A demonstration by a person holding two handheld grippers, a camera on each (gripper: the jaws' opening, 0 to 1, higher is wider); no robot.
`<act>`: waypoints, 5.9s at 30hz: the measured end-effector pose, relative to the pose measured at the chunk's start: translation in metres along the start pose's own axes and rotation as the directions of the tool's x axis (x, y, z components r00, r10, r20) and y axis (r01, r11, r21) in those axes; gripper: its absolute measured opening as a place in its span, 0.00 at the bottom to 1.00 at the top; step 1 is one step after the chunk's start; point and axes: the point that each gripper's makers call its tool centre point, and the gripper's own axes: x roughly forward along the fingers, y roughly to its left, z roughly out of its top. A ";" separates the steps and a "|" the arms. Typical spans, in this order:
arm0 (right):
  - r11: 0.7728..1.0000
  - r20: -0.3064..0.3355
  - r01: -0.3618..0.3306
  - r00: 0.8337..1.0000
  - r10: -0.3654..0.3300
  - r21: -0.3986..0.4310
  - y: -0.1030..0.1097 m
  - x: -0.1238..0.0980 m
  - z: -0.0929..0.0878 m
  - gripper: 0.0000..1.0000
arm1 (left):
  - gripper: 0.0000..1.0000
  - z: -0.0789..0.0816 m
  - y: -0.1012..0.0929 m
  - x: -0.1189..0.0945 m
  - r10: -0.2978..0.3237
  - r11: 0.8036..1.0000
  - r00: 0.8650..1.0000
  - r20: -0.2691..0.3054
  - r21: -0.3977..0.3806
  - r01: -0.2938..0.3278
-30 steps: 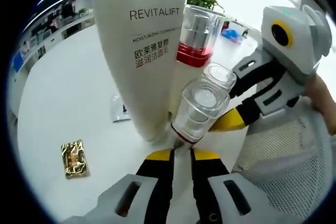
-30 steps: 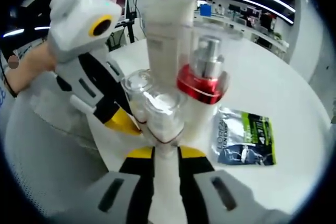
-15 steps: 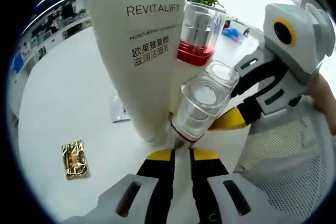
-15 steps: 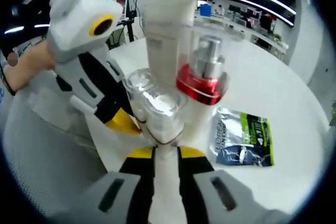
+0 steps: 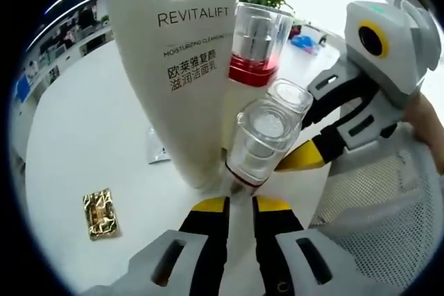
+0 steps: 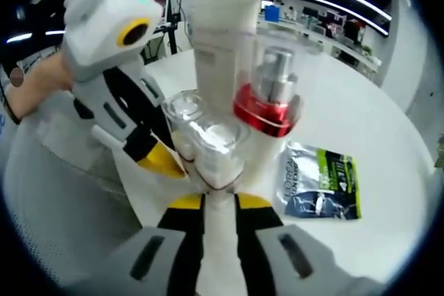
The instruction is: Arrange the skincare products in the storage area until every visible bottle or jar stands upright without overlapping.
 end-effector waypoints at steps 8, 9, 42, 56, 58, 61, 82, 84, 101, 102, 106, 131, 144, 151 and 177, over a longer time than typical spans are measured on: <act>1.000 0.003 0.006 1.000 -0.006 0.000 -0.001 -0.001 0.000 0.17 | 0.10 0.004 -0.001 0.001 0.005 1.000 1.000 0.017 0.009 -0.005; 1.000 0.004 0.008 1.000 -0.008 -0.001 -0.001 -0.002 0.000 0.17 | 0.10 0.003 -0.001 0.001 0.006 1.000 1.000 0.015 0.008 -0.006; 0.999 0.039 0.029 0.999 -0.030 0.024 -0.008 -0.020 0.003 0.24 | 0.25 0.006 0.015 -0.032 0.053 0.995 0.997 0.056 0.086 -0.058; 0.996 0.063 0.077 0.995 -0.080 0.049 -0.016 -0.041 0.009 0.35 | 0.38 0.014 0.032 -0.066 0.122 0.986 0.986 0.116 0.102 -0.134; 0.995 0.067 0.082 0.994 -0.086 0.048 -0.017 -0.044 0.011 0.36 | 0.39 0.014 0.035 -0.071 0.129 0.985 0.984 0.122 0.098 -0.142; 0.995 0.067 0.095 0.993 -0.098 0.045 -0.018 -0.049 0.013 0.39 | 0.42 0.015 0.037 -0.077 0.132 0.984 0.983 0.129 0.104 -0.146; 0.990 0.101 0.141 0.985 -0.141 0.011 -0.022 -0.074 0.031 0.61 | 0.61 0.009 0.050 -0.116 0.183 0.972 0.972 0.145 0.123 -0.201; 0.989 0.101 0.144 0.984 -0.145 0.013 -0.023 -0.075 0.032 0.63 | 0.63 0.008 0.050 -0.120 0.181 0.973 0.972 0.147 0.119 -0.199; 0.986 0.116 0.161 0.980 -0.164 0.034 -0.024 -0.088 0.035 0.80 | 0.77 -0.005 0.064 -0.150 0.228 0.969 0.958 0.175 0.059 -0.242; 0.986 0.119 0.164 0.979 -0.167 0.039 -0.024 -0.089 0.035 0.81 | 0.78 -0.006 0.065 -0.152 0.232 0.968 0.956 0.177 0.056 -0.246; 0.986 0.122 0.156 0.979 -0.161 0.051 -0.023 -0.090 0.035 0.86 | 0.82 -0.007 0.065 -0.155 0.232 0.969 0.955 0.185 0.040 -0.243; 0.983 0.124 0.174 0.976 -0.179 0.052 -0.026 -0.095 0.032 1.00 | 0.97 -0.013 0.065 -0.160 0.208 0.975 0.961 0.180 0.037 -0.218; 0.983 0.124 0.165 0.977 -0.175 0.082 -0.031 -0.090 0.030 1.00 | 0.97 -0.013 0.064 -0.161 0.211 0.975 0.960 0.185 0.027 -0.219; 0.982 0.105 0.178 0.977 -0.183 0.058 -0.039 -0.080 0.024 1.00 | 0.97 -0.015 0.062 -0.161 0.200 0.978 0.963 0.179 0.030 -0.208; 0.981 -0.001 0.166 0.986 -0.167 -0.099 -0.057 -0.045 -0.003 0.72 | 0.97 -0.020 0.061 -0.163 0.198 0.978 0.964 0.175 0.028 -0.206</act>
